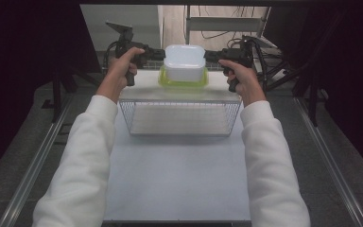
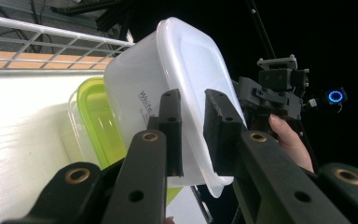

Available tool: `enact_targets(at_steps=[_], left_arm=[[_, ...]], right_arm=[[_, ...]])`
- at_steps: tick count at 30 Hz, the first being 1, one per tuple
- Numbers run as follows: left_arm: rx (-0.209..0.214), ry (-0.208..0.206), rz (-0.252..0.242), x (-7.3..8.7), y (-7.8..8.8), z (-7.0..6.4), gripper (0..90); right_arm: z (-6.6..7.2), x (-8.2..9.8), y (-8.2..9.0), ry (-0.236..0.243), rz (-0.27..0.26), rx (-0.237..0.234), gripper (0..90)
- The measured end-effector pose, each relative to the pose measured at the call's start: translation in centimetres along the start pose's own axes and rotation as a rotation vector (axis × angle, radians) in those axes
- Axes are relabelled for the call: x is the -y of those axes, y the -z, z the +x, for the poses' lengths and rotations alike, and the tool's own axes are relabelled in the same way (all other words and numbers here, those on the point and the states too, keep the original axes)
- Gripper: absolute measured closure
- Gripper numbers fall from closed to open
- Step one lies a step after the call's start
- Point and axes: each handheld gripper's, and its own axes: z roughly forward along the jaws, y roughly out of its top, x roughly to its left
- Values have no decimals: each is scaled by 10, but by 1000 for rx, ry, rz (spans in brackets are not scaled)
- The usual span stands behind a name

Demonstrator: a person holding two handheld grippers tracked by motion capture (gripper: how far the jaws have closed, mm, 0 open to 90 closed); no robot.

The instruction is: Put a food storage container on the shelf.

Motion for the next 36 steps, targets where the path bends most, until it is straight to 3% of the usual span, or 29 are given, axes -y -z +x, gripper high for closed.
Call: enact_targets(at_steps=[7,11,16,21,26,29,32,36], left_arm=[[-5,-9,0,2,1,-2,779],[-32,-58,-22,4,3,-7,702],[-66,-143,-71,7,12,-18,565],[-101,-230,-65,16,18,-30,483],[-115,-308,-77,31,31,-41,422],[-175,-354,-81,44,40,-46,377],[-195,-401,-75,60,50,-47,351],[-221,-453,-63,89,57,-44,325]], right_arm=[[1,1,0,-8,-8,5,756],[5,2,2,15,-28,15,707],[15,4,9,80,-50,51,609],[24,8,23,178,-63,107,553],[40,20,38,337,-33,160,495],[47,30,45,421,-9,172,435],[48,41,51,490,10,195,398],[47,61,62,555,20,191,364]])
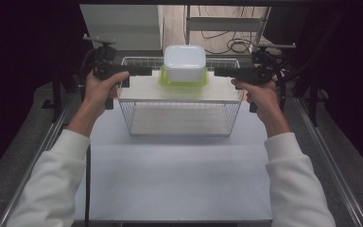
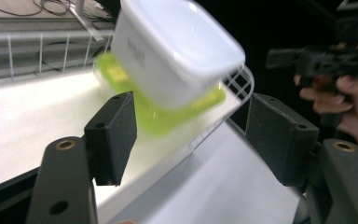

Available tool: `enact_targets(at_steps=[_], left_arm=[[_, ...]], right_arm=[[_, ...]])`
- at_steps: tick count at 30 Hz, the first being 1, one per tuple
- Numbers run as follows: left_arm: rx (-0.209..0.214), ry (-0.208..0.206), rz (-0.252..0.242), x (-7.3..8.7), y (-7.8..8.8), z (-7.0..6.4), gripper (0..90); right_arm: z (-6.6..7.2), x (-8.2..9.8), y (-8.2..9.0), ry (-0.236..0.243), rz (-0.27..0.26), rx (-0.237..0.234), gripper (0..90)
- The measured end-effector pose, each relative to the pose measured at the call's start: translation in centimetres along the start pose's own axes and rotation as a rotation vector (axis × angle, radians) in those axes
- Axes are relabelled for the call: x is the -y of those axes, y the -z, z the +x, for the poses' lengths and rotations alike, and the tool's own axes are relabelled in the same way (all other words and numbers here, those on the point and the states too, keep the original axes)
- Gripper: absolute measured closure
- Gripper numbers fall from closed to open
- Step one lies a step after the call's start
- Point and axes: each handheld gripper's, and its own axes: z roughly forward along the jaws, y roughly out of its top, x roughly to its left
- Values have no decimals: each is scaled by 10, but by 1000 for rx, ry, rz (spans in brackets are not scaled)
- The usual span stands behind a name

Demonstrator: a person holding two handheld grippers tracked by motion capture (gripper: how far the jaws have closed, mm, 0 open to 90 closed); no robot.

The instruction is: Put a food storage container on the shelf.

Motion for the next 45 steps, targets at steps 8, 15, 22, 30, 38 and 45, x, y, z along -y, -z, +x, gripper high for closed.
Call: enact_targets(at_steps=[8,15,22,30,38,45], left_arm=[[-10,-92,15,59,8,-19,300],[-14,-108,27,100,8,-21,299],[-5,-116,26,139,4,-20,301],[-28,-135,39,179,4,-16,294],[-68,-93,72,210,5,-7,294],[-122,-121,127,224,-3,-7,283]], right_arm=[[7,50,25,89,-3,28,338],[6,90,39,108,8,18,337],[3,132,41,123,41,21,334],[-3,178,40,175,45,35,305],[-6,210,43,220,71,74,272],[-14,228,38,182,91,96,239]])
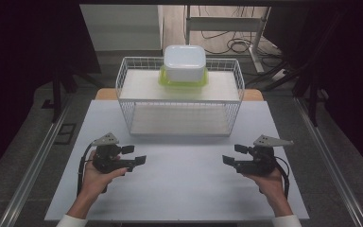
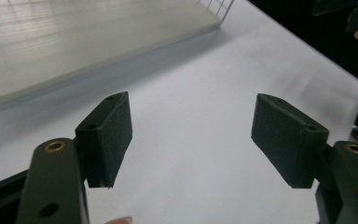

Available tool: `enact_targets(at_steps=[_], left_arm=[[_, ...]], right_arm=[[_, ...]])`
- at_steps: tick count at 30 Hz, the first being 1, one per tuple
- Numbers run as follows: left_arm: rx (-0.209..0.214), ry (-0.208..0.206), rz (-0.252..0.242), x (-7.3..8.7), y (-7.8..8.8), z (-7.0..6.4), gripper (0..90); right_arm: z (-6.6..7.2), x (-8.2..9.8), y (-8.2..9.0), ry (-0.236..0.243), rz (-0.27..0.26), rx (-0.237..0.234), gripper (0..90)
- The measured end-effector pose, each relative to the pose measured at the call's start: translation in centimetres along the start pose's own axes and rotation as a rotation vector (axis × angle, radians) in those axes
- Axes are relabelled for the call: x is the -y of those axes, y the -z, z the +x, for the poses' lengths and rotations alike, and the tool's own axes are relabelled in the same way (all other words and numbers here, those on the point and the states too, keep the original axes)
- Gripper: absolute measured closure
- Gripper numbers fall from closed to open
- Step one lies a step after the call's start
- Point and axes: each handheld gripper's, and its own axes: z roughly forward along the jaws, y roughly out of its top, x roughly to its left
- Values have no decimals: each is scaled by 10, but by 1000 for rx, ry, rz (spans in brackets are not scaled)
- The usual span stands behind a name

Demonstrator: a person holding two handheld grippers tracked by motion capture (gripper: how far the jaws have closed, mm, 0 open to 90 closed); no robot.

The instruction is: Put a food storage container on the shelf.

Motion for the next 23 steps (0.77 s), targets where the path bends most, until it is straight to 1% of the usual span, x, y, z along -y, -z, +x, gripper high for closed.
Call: enact_targets(at_steps=[3,4,5,9,12,17,22,23], left_arm=[[-1,4,7,3,-2,0,276],[-8,5,11,4,-2,0,271],[-19,2,14,5,-2,0,267],[-40,11,15,6,0,2,246],[-39,23,14,7,0,4,240],[-42,23,16,6,-1,3,234],[-48,36,16,4,-1,2,221],[-52,31,17,4,-1,2,219]], right_arm=[[-1,6,-4,-5,24,12,231],[-1,7,-4,-4,31,13,229],[-1,8,-5,-2,30,16,227],[0,9,-6,7,38,32,219],[0,9,-7,12,46,40,213],[1,9,-6,14,44,42,213],[1,10,-4,15,35,45,210],[1,10,-3,18,33,43,209]])
